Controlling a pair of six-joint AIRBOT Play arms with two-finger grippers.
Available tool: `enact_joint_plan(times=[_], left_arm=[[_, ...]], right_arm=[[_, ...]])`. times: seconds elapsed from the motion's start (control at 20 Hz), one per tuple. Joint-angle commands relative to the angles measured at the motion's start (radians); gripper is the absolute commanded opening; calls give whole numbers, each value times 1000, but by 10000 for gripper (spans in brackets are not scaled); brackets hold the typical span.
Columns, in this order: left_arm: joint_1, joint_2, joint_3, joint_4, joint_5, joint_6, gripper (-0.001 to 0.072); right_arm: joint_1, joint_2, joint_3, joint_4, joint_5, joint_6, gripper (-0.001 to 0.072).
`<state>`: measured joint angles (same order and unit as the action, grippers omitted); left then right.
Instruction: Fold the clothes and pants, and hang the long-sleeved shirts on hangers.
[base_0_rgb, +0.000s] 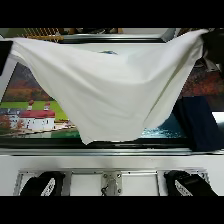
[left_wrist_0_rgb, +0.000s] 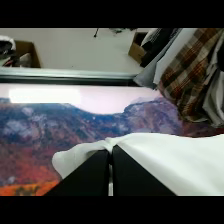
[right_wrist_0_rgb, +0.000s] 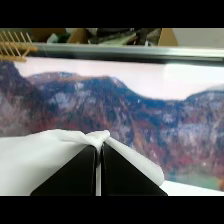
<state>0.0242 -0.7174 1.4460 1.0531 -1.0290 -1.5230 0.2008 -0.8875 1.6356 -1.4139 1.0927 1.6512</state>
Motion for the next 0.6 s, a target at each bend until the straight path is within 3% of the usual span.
enact_joint_plan(times=[0.0, 0.1, 0.2, 0.25, 0.3, 0.35, 0.55], left_arm=[[51, -114, -80, -2, -85, -7, 4], [42, -207, -159, 2, -117, -5, 5], [29, -304, -243, 2, -114, 2, 5], [25, -354, -281, 1, -85, 4, 5], [26, -397, -309, -1, -55, 6, 5], [26, -441, -323, -1, -27, 6, 5], [52, -588, -296, -1, -24, 8, 5]], right_arm=[[1, -135, -5, 23, 150, 28, 10], [1, -282, -5, 18, 134, 8, 10], [0, -432, -2, 19, 2, -5, 18], [-1, -494, 5, 19, -64, -5, 82], [-2, -549, 21, 20, -113, -5, 300], [-3, -583, 36, 22, -140, -5, 431], [-39, -553, 42, 17, -103, -6, 439]])
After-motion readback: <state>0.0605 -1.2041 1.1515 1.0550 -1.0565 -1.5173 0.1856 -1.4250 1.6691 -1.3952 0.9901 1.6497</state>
